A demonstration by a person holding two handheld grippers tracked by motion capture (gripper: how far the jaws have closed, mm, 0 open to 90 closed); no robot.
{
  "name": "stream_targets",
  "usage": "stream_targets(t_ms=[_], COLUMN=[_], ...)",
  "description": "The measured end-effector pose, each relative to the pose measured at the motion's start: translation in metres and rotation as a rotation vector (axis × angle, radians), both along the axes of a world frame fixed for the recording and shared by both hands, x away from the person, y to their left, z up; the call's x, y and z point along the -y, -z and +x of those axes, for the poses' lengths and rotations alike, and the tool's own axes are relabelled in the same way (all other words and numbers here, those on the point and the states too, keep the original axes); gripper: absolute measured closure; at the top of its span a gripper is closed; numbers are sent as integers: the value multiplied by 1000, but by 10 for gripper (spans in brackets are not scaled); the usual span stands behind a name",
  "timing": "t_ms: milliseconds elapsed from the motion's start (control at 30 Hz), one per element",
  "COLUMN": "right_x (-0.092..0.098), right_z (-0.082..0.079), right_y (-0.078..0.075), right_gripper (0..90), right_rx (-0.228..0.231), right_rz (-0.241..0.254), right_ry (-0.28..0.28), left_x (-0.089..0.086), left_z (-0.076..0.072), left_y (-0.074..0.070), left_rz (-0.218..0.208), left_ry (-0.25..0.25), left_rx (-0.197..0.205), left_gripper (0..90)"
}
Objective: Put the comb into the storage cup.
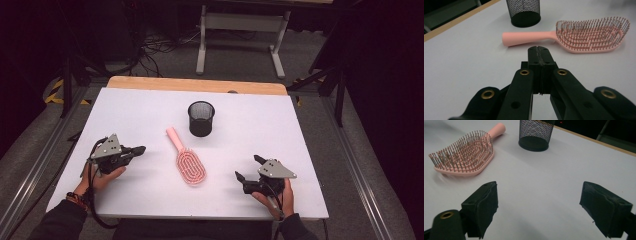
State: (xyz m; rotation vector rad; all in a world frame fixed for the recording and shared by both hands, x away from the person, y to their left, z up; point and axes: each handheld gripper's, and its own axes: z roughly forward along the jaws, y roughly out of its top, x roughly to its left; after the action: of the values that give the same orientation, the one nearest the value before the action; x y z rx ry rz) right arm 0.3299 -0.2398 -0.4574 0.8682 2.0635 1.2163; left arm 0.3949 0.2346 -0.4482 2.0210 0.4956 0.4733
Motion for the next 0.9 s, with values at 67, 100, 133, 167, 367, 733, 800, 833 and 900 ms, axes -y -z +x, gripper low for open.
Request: stream_targets(t_ms=[67,100,133,167,367,733,800,833,900], right_x=[0,0,1,1,1,2,2,2,2], right_z=[0,0,1,1,2,1,1,1,2], right_y=[0,0,0,0,1,1,1,1,2], right_gripper=[154,154,154,154,153,152,152,152,152], right_rx=[-3,-4,-4,-3,-8,-1,3,-1,-8], right_rz=[2,2,3,4,5,11,8,6,4], right_ry=[0,1,1,1,4,0,-5,-9,-12], left_x=[4,6,6,13,35,97,105,109,114], left_z=[4,7,7,16,39,78,84,88,93], left_y=[-1,-2,-2,-5,-12,-13,-10,-8,-5], left_rz=[4,13,13,14,19,100,116,136,163], left_ry=[3,3,3,2,30,71,67,59,53], left_rx=[-7,-5,-5,-10,-30,-59,-73,-79,-90], left_gripper=[898,899,899,899,899,899,899,899,899])
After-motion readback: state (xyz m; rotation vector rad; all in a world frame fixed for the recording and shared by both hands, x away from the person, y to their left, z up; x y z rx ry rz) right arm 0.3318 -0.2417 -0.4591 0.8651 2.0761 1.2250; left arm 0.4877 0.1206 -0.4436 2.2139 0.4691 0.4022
